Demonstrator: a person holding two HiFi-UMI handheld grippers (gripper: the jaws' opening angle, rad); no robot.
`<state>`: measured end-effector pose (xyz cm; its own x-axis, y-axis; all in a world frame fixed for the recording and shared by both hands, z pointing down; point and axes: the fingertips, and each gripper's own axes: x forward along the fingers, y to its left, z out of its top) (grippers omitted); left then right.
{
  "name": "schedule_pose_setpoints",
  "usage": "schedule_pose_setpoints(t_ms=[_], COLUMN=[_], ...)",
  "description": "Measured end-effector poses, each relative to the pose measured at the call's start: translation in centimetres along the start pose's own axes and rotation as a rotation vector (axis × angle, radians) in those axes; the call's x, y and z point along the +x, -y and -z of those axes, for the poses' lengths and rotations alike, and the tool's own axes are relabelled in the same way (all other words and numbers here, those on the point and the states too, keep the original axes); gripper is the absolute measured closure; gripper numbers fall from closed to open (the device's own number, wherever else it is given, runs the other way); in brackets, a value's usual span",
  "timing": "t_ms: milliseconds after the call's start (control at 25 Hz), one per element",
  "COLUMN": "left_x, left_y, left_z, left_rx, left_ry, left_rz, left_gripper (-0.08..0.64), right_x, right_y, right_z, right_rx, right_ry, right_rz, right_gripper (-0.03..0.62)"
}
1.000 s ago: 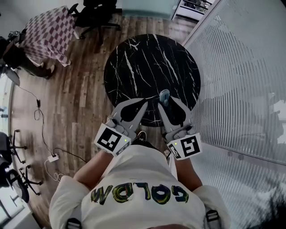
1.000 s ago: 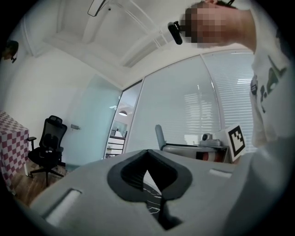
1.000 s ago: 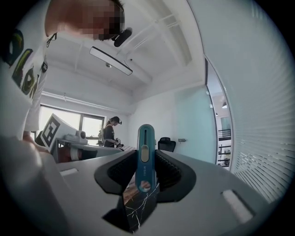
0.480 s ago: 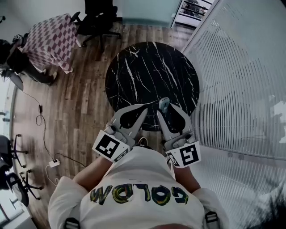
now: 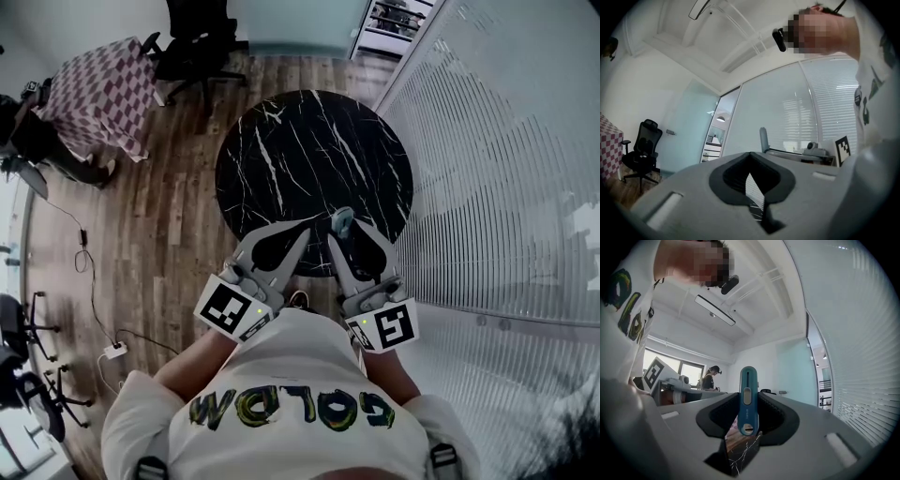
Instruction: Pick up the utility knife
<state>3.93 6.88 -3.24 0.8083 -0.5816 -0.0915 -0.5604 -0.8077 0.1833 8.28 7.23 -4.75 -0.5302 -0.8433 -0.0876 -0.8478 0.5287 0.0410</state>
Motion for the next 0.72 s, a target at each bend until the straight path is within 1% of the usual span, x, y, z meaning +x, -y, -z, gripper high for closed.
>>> schedule_pose_setpoints(t_ms=[440, 720], left_x=[0.3, 0.1], left_y=[-0.2, -0.5], left_z=[0.5, 0.9], left_rx=[-0.018, -0.015], left_ry=[-0.012, -0.030], left_rz=[0.000, 0.001], left_gripper=[0.558, 0.558], right_x=[0.0, 0.7], right_y=[0.1, -0.2], right_z=[0.1, 0.7], right_rx=[0.001, 0.010], right_ry=[-0.010, -0.034], right_rz=[0.002, -0.006], right_gripper=[0.462, 0.462])
